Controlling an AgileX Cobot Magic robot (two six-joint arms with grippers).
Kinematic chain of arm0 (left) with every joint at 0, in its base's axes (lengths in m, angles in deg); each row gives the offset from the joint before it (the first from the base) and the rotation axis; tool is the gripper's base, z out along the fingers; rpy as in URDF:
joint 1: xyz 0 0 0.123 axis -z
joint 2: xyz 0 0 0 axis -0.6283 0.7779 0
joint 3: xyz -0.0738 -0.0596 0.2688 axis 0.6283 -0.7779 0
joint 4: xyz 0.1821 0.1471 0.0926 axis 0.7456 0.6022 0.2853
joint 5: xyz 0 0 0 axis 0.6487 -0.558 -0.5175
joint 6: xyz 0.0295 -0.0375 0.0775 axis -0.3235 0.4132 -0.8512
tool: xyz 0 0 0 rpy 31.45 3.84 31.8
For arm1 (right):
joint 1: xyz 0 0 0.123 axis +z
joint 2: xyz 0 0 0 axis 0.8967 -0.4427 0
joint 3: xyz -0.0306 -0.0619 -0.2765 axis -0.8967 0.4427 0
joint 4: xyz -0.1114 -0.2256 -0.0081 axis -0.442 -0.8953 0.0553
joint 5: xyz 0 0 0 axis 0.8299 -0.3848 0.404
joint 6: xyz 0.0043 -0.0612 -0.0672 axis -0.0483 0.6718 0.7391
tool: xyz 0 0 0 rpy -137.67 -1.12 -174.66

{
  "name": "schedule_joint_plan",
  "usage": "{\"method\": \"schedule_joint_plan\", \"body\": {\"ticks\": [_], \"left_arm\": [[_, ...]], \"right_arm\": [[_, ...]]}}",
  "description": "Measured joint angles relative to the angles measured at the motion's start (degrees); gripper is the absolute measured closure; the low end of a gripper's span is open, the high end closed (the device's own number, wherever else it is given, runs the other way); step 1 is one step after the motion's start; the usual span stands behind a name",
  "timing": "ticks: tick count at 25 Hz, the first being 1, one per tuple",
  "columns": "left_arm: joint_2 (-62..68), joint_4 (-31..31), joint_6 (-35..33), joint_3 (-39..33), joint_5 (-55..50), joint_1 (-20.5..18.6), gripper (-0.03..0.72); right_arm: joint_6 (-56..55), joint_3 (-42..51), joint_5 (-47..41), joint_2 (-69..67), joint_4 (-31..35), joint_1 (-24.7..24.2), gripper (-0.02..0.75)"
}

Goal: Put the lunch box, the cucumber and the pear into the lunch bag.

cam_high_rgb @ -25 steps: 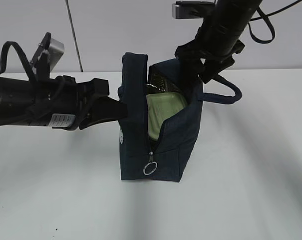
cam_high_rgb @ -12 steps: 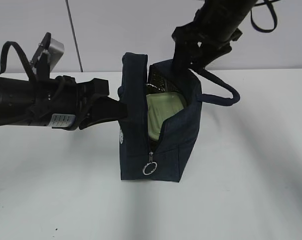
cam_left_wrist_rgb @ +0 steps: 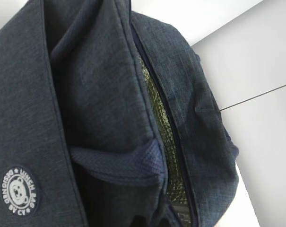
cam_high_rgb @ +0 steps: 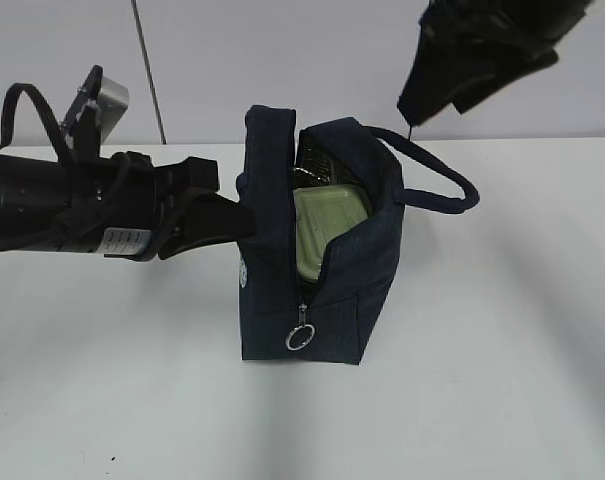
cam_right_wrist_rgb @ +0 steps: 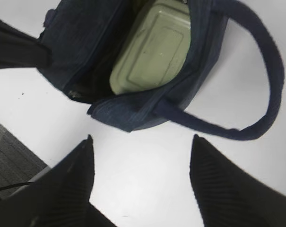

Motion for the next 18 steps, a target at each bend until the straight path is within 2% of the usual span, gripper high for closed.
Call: {"method": "schedule_joint_plan", "body": {"ticks": [6,12,18], "left_arm": [[0.0,0.0,0.0,0.0,0.0,0.0,0.703],[0.0,0.0,0.0,0.0,0.0,0.0,0.703],[0.0,0.1,0.0,0.0,0.0,0.0,0.703]], "right_arm": [[4.5,20.7,8.1,13.0,9.6,0.0,0.246],[13.1,37.6,13.9,18.6,26.6,-0.6,0.246],[28.4,46.7,13.6,16.5,45.1,-8.9,0.246]]}}
